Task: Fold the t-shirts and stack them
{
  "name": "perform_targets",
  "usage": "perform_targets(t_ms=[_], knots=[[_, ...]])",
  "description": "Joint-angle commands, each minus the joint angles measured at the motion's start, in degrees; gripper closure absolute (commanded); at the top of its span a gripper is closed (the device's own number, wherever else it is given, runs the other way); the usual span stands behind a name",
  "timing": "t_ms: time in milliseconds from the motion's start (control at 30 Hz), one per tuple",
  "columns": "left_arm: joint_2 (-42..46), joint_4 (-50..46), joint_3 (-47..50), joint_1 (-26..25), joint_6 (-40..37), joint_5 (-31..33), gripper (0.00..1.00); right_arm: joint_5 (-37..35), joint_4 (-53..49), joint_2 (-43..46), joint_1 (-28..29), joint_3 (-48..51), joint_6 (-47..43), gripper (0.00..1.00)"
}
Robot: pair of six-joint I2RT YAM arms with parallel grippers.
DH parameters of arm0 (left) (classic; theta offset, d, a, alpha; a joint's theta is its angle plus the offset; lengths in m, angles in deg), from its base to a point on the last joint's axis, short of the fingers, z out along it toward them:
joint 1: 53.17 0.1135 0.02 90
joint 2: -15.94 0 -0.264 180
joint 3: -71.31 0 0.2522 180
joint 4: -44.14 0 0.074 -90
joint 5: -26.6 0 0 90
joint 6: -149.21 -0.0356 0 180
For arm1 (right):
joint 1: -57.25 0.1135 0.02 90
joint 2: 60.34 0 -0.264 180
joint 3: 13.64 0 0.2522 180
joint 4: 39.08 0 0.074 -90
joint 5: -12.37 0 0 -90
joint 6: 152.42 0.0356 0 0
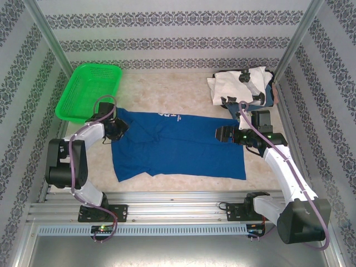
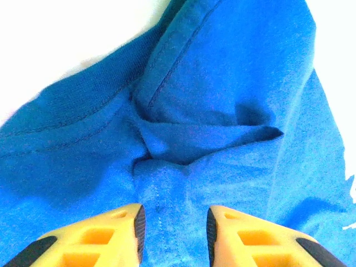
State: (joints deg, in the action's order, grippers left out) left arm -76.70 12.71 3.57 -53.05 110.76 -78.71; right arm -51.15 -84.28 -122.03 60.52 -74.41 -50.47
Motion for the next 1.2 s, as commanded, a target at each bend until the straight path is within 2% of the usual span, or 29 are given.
perform_targets(t_ms=[0, 500, 667, 833, 1167], knots=[[0.9, -2.0, 1.4, 0.7, 0.9, 1.9, 0.63, 0.9, 0.3, 0.2, 0.7, -1.2, -0.9, 0.02], [-6.5, 7.4, 0.2, 0.4, 3.9, -1.0, 0.64, 0.8, -0.4, 1.0, 0.6, -1.1, -1.1, 0.02], [-6.2, 9.6, 0.6, 0.4, 4.7, -2.2, 0.74, 0.6, -0.5, 1.2, 0.6, -0.9, -1.0, 0.02], [-3.8, 8.8, 0.6, 0.4, 4.3, -2.5, 0.89, 0.4, -0.1, 1.4, 0.6, -0.8, -0.5, 0.02], [4.2, 4.0, 1.6, 0.4, 4.4, -3.5, 1.0, 0.3, 0.4, 1.1, 0.6, -1.1, -0.3, 0.02]])
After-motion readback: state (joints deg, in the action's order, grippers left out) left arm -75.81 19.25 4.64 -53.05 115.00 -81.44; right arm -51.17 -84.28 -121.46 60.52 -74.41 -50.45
